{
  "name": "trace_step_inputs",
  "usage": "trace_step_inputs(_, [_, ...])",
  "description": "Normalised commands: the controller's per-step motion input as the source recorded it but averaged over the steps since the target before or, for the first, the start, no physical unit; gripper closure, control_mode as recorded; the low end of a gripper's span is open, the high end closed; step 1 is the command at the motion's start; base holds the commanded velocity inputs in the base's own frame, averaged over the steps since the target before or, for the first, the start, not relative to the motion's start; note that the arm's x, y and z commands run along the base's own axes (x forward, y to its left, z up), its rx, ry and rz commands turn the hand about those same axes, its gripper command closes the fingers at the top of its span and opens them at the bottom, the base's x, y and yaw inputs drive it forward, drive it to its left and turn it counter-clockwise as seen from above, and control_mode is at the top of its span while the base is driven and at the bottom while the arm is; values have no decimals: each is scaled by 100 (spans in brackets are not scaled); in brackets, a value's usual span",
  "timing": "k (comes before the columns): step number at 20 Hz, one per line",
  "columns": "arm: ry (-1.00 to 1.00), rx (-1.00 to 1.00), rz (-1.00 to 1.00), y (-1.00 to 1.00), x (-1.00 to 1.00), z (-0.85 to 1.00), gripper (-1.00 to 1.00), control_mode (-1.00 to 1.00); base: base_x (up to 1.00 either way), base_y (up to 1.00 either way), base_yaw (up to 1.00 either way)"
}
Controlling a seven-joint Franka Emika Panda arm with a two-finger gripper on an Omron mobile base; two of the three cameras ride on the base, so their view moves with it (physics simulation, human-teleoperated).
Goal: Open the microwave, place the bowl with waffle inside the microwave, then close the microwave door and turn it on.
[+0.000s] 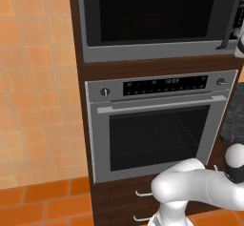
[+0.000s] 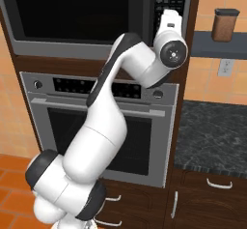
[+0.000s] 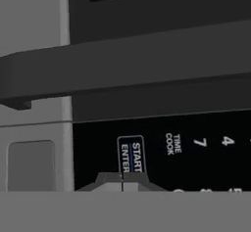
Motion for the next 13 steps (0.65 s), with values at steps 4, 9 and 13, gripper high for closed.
trace_step_inputs(4, [4, -20, -1, 46, 88, -23, 100, -100, 0, 0, 0])
trace_step_inputs(9, [0, -42, -9, 100, 85, -63, 100, -100, 0, 0, 0])
trace_step_inputs(13, [0, -36, -5, 96, 85, -57, 100, -100, 0, 0, 0])
